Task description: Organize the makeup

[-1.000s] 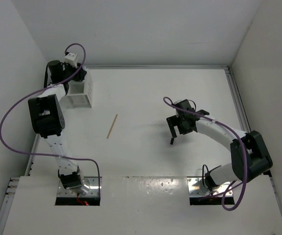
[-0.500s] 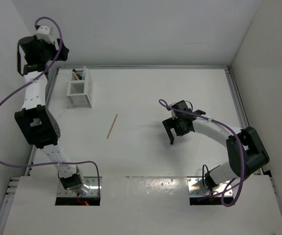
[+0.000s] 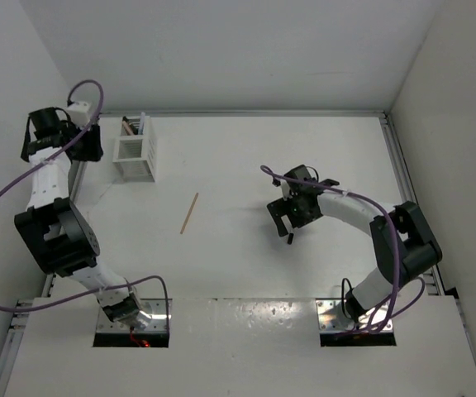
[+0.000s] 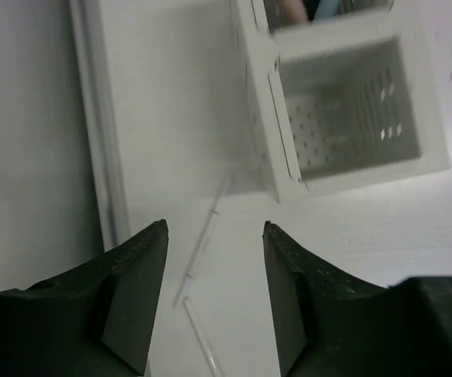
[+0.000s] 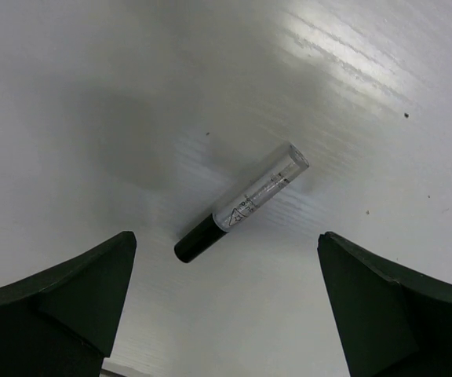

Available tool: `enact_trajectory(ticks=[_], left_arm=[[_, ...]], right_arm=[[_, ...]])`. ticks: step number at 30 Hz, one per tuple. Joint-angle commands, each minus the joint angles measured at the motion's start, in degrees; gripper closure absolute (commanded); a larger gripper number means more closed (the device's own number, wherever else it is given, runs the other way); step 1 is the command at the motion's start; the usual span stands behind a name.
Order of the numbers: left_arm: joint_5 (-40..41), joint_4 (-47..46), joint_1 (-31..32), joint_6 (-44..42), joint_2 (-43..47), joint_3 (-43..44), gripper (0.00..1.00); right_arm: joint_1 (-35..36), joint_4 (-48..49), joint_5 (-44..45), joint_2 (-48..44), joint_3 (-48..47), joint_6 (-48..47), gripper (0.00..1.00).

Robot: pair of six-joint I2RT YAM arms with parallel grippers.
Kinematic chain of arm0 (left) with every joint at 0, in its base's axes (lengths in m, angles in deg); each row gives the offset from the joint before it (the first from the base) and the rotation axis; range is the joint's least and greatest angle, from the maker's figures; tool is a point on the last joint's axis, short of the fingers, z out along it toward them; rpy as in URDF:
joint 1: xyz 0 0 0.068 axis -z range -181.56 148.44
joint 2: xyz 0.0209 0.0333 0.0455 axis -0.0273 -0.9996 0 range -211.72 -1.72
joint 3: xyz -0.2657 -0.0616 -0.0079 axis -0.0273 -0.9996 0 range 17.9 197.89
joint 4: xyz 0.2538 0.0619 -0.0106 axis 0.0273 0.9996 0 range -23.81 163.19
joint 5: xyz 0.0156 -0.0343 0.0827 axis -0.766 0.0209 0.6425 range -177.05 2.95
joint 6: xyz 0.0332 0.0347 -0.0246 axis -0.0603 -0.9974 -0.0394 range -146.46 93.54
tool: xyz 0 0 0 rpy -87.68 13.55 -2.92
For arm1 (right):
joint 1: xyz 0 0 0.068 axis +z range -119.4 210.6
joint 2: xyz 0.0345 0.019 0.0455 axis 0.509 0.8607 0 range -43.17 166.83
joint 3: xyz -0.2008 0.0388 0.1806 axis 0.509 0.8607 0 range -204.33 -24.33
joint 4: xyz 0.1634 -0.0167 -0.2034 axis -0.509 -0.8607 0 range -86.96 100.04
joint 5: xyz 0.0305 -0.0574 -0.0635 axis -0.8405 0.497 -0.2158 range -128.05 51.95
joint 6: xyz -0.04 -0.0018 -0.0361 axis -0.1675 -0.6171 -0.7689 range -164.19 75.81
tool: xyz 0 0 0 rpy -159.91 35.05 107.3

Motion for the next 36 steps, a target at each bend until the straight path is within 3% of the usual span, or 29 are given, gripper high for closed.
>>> enact_trajectory(ticks=[1, 4, 9, 16, 36], left_arm=[[4.51, 4.2, 0.36, -5.35, -1.27, -1.49, 0.43], [6.19, 4.2, -0.34, -6.41, -5.3, -1.49, 0.43], [1.37, 4.2, -1.05, -7.73, -14.43, -1.49, 0.39], [3.54, 1.58, -1.05, -7.2, -20.0, -1.49, 0.37], [6.27, -2.65, -2.1, -7.82, -23.6, -7.03, 0.67]], right_arm=[[0.31, -1.28, -2.08, 0.91, -4.68, -1.44, 0.0], [0.31, -1.63, -1.73, 1.0, -5.13, -1.61, 0.0], [0.57, -2.59, -1.82, 1.17, -5.3, -0.65, 0.0], [0.57, -4.53, -0.77, 1.61, -6.89, -0.82, 0.0], [1.45, -6.73, -0.15, 3.9, -11.1, -1.43, 0.0]])
